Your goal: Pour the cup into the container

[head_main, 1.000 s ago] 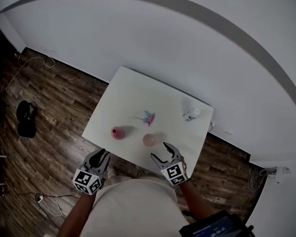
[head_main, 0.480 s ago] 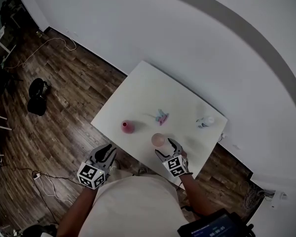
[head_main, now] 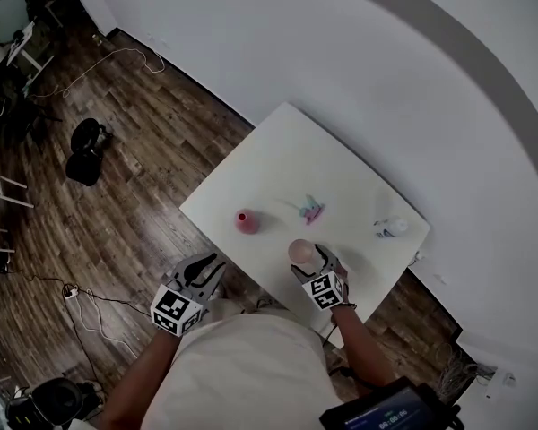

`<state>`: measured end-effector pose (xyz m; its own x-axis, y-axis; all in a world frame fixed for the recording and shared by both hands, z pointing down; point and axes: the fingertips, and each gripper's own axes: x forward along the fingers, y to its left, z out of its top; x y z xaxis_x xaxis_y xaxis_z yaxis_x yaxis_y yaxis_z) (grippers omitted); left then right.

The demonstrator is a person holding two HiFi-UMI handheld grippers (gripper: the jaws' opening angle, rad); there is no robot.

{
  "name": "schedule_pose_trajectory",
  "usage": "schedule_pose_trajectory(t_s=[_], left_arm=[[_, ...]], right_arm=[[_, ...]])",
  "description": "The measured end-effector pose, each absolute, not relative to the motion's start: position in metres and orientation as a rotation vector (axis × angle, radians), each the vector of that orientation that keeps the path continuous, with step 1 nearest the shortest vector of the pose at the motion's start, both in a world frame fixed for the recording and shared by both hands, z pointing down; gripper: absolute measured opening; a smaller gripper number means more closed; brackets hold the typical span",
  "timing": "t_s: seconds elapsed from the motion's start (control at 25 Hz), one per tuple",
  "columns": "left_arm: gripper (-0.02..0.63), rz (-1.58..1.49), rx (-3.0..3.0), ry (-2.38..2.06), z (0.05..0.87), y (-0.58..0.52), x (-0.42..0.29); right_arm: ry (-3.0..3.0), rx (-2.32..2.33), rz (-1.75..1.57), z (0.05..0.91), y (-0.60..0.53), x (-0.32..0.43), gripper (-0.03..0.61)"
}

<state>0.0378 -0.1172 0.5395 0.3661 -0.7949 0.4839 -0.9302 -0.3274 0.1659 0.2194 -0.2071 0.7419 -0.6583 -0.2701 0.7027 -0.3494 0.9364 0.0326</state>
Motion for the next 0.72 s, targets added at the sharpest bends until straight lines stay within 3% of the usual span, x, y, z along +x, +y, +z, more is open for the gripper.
schedule_pose_trajectory(t_s=[0.72], left_arm=[[0.092,0.465,2.116,-1.551,0.551,-0.109,0.026]], right_arm=[[-2.342,0.412,0.038,0.768,-0.221,0.196,0.391]])
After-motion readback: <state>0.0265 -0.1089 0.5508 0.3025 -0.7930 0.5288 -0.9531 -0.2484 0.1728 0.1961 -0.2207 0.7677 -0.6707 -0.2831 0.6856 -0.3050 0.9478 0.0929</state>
